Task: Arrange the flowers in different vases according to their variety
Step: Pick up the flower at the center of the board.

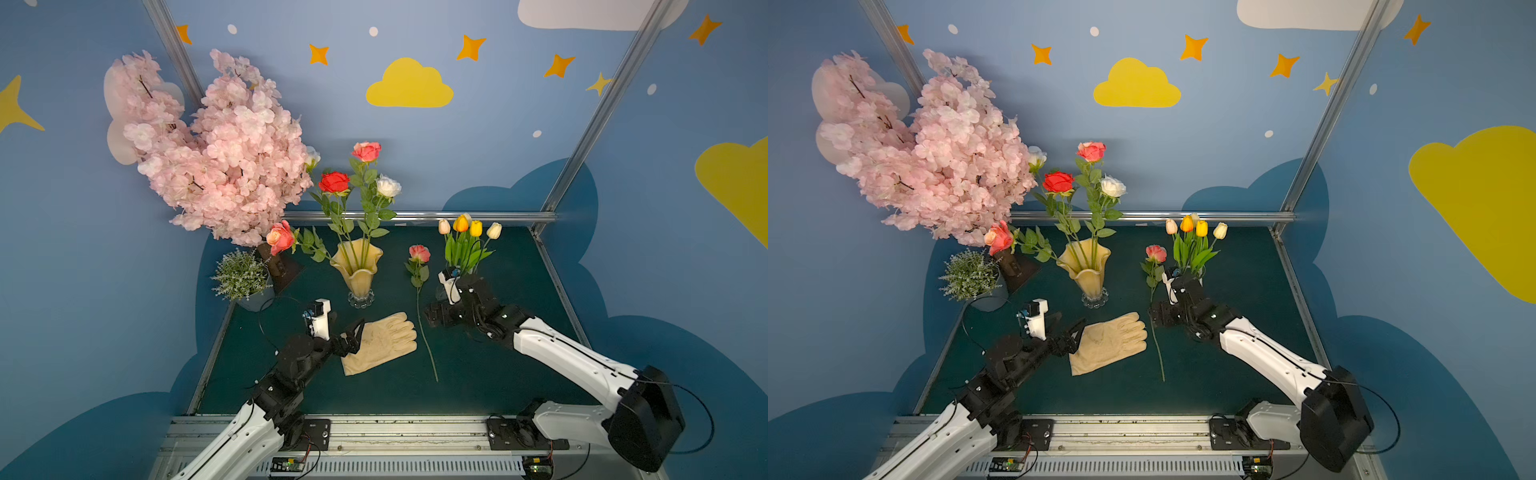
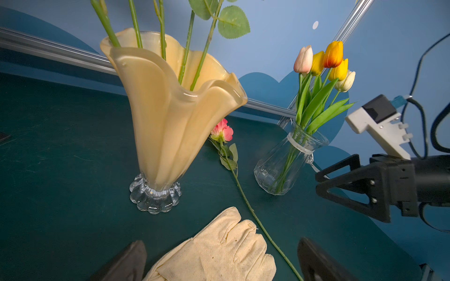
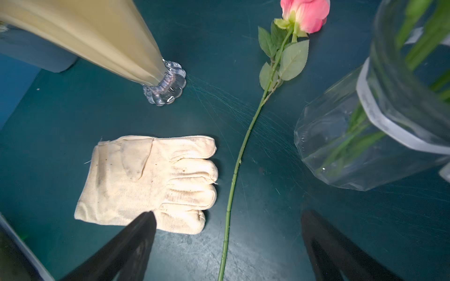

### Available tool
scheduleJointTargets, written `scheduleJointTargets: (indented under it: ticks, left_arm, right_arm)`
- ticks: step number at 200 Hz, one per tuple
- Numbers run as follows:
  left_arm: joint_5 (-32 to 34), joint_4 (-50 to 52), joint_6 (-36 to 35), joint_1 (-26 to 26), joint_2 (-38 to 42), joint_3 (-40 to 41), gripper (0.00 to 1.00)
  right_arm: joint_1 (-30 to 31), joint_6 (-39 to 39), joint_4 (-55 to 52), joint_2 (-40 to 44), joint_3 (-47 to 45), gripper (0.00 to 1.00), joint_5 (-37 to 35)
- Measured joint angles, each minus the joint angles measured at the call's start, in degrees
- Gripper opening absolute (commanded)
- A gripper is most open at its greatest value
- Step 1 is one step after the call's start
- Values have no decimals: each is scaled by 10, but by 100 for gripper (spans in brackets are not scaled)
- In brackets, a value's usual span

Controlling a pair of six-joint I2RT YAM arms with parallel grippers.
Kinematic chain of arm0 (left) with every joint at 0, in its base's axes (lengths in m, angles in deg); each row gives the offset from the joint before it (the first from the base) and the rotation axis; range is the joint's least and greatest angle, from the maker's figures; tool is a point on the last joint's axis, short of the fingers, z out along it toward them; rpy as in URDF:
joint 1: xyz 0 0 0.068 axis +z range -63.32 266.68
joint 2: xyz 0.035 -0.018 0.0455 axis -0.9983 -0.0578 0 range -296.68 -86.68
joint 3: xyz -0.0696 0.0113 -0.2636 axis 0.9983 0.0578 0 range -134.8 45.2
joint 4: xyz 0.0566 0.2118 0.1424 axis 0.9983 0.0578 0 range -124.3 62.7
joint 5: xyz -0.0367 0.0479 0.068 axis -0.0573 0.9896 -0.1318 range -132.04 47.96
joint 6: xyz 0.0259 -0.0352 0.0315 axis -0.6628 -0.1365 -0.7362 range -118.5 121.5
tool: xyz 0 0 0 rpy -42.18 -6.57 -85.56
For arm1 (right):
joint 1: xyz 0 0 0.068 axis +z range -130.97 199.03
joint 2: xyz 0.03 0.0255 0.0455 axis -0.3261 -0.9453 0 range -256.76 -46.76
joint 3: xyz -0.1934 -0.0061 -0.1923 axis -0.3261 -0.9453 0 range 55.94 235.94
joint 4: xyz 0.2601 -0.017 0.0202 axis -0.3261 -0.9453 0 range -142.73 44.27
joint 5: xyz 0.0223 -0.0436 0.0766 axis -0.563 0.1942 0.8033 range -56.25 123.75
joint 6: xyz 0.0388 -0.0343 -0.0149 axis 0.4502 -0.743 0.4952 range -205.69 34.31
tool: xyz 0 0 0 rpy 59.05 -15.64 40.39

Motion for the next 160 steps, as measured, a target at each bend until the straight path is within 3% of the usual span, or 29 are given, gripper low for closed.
scheduleJointTargets:
  ticks: [66,139,151,160]
  left_arm:
    - [5,3,-13,0,25,0,100]
    - [5,3,-20,0,28,0,100]
    - [5,3,-20,0,28,0,100]
    - [5,3,-21,0,28,0,100]
  right_arm:
    - [3,29,-171,-204,190,95,-18]
    - [3,29,-275,-371,320,61,-33]
    - [3,28,-281,-391,342,48,-36]
    - [2,27,-283,-408,359,47,-36]
